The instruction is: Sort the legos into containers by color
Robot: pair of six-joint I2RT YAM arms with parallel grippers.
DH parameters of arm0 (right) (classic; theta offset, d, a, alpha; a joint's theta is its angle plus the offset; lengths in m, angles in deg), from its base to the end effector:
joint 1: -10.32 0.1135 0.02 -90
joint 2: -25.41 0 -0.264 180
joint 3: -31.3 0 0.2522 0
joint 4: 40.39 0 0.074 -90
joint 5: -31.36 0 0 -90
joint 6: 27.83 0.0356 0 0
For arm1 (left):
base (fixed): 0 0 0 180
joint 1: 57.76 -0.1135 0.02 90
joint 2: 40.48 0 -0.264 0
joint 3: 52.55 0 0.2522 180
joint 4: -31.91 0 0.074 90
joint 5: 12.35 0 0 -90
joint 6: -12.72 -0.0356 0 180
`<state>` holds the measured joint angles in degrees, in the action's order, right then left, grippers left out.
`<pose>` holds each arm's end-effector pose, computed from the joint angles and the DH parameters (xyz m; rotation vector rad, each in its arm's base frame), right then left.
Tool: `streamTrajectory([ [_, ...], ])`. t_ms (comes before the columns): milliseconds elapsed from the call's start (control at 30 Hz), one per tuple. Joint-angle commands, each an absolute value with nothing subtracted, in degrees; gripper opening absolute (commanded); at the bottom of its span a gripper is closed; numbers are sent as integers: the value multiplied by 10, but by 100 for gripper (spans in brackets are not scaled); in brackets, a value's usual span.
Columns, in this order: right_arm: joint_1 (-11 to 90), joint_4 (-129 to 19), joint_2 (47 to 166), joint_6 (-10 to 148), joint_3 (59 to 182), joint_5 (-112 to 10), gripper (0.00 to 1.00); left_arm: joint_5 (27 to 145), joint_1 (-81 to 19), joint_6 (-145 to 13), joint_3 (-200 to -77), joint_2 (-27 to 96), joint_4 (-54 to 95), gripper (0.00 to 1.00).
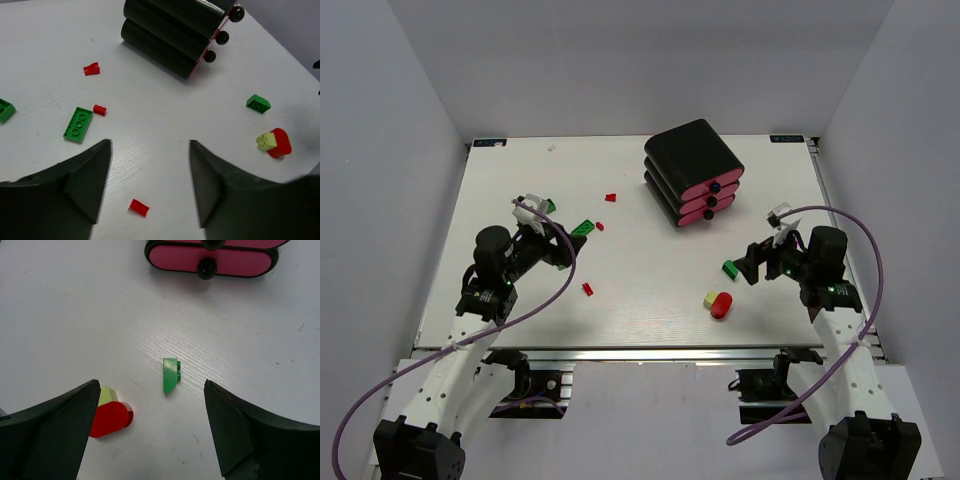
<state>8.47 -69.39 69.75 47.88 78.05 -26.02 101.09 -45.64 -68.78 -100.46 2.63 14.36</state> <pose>0.1767 0.0135 0.2621 -0.5608 1.8972 0.3952 0.1756 -0.0522 0.2915 0.3538 1.7830 -0.6225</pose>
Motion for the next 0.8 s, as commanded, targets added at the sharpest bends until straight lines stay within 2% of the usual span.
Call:
streamTrajectory([
  [0,89,-724,708,391,795,-224,89,1015,-458,-688,-1004,26,156,67],
  [67,90,-733,732,377,828,-264,89,1009,-458,-687,-1010,36,153,49],
  [100,90,-736,743,371,839,-275,89,1002,-458,-686,-1015,44,148,35],
  [167,90,-730,782,369,871,-308,89,994,-458,-685,-1017,48,144,30],
  [200,92,-729,801,374,885,-318,89,993,-458,-684,-1016,45,144,33],
  [267,93,-749,855,372,919,-321,89,988,-458,-684,-1015,44,142,45],
  [300,94,-757,876,371,954,-311,89,982,-458,-683,-1015,43,138,69],
  [333,94,-769,909,373,970,-277,89,980,-458,-683,-1015,43,136,79],
  [433,93,-722,961,428,990,-239,88,960,-458,-683,-1017,46,128,92],
  [500,95,-673,990,495,1002,-223,75,952,-458,-683,-1020,51,121,93],
  [533,98,-666,1022,518,1025,-210,57,947,-458,-682,-1022,57,120,93],
  [567,98,-658,1038,551,1038,-204,53,945,-458,-684,-1023,60,115,93],
  [667,102,-630,1094,603,1084,-199,53,937,-458,-686,-1026,69,111,93],
  [700,102,-624,1109,611,1094,-201,58,937,-458,-687,-1027,70,111,93],
  [733,118,-620,1135,616,1117,-204,67,936,-458,-687,-1027,70,110,93],
  [767,125,-617,1147,631,1130,-202,69,934,-458,-688,-1027,69,109,93],
])
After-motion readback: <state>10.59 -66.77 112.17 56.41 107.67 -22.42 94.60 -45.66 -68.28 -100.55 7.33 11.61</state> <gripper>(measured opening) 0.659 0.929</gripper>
